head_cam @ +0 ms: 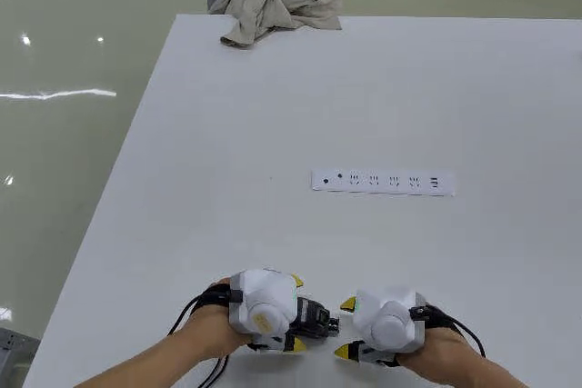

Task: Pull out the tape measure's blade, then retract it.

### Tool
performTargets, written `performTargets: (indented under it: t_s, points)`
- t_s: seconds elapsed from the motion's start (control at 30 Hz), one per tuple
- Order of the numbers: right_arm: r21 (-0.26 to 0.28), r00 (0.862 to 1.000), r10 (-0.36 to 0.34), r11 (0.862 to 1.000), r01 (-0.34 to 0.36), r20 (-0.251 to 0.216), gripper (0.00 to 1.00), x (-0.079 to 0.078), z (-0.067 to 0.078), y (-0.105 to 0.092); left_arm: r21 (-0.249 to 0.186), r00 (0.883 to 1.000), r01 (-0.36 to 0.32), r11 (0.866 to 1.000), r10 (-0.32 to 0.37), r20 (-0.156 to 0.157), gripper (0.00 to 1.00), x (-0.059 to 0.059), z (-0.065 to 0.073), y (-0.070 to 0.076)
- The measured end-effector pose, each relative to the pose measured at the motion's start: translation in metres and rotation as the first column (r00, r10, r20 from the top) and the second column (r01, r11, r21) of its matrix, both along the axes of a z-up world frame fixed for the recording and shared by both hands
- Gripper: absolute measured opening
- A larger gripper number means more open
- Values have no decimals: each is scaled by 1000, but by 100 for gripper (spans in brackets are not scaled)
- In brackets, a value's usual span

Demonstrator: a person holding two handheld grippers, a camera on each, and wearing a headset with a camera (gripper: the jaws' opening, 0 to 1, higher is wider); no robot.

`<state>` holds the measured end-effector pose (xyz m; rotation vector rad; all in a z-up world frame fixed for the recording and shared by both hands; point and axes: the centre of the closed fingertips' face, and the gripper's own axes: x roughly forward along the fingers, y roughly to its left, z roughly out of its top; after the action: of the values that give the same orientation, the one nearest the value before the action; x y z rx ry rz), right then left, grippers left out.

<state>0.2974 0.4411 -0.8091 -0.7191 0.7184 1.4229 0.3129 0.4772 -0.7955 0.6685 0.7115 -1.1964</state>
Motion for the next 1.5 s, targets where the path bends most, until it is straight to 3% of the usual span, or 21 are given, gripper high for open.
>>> performTargets:
  t_s: [0.27,0.6,1.5]
  points:
    - [-3,1000,15,1000,-15,0,36,6,-2,4,15,999,50,999,-50,-10,51,-3,-3,-3]
    - [-6,999,38,999,-38,-14,32,5,-5,7,11,998,66,998,-65,-12,41,-4,-3,-8]
    - [-46,998,55,997,-57,-25,24,5,-18,3,39,997,81,996,-81,-5,37,-2,-5,-9]
